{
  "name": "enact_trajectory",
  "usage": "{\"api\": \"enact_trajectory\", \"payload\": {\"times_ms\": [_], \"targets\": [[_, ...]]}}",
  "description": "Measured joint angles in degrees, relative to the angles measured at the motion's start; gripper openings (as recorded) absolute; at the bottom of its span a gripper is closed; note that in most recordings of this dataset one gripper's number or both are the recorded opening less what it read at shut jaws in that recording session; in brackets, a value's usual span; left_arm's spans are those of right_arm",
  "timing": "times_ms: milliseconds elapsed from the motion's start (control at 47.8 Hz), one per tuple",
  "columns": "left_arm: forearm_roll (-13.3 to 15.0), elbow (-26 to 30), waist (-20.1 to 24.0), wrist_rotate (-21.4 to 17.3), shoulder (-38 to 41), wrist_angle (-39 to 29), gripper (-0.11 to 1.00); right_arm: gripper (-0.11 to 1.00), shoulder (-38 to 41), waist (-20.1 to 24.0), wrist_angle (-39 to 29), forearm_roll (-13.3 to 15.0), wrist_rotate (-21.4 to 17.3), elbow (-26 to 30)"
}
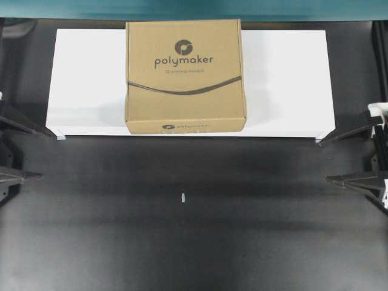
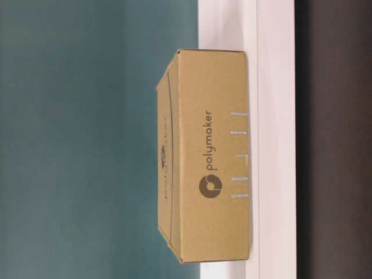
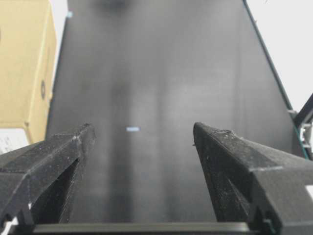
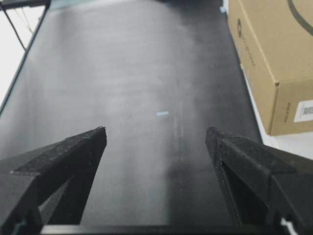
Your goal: Place the cardboard box on the stand after clamping it between your arms.
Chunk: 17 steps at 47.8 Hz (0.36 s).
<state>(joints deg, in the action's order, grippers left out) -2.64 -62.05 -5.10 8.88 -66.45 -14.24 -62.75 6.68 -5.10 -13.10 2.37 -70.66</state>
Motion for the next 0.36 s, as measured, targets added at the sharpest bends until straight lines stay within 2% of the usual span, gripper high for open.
{"api": "enact_trajectory", "payload": {"times_ms": [355], "targets": [[-0.09,-0.53,0.35,0.0,0.0,1.32,0.79,0.79,-0.26,0.0,-0.26,0.0,0.0,-0.35]]}}
